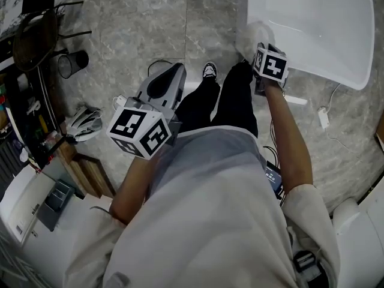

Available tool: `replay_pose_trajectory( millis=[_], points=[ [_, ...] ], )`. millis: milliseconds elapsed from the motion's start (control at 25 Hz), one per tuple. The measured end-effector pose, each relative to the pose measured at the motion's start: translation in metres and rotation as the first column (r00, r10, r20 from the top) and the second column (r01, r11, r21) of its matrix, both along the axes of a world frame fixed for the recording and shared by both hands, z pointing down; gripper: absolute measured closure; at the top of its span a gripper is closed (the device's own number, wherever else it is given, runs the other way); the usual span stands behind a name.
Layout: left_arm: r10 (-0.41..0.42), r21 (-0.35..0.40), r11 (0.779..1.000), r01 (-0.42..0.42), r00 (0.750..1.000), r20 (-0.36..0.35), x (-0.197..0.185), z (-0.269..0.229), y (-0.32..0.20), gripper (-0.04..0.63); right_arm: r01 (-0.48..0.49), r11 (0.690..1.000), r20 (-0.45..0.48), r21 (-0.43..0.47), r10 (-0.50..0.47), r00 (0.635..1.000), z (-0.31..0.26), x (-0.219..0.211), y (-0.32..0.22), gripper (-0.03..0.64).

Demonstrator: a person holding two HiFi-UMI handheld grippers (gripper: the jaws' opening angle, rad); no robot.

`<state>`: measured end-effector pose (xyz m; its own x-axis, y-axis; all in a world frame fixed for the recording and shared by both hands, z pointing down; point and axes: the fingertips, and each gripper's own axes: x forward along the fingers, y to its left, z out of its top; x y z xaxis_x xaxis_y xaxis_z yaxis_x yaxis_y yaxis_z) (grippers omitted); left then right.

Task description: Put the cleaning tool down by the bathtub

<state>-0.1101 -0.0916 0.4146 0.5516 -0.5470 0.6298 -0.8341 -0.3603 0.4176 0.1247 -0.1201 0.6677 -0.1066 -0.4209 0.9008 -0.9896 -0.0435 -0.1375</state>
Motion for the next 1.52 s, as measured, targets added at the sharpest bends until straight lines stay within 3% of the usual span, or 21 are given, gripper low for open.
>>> replay_pose_trajectory(
  millis=[800, 1520],
  points=[
    [0.006, 0.000, 1.000, -0.006, 1.000, -0.016, 0.005, 0.000, 0.007, 0.586, 0.038, 0.997, -0.003, -0.074, -0.039, 0.999, 0.007, -0.002, 0.013, 0.517],
    [0.009, 0.010, 1.000, -0.008, 0.999, -0.032, 0.005, -0.003, 0.010, 0.586, 0.037, 0.997, -0.002, -0.071, -0.037, 0.999, 0.000, -0.001, 0.019, 0.500]
  ],
)
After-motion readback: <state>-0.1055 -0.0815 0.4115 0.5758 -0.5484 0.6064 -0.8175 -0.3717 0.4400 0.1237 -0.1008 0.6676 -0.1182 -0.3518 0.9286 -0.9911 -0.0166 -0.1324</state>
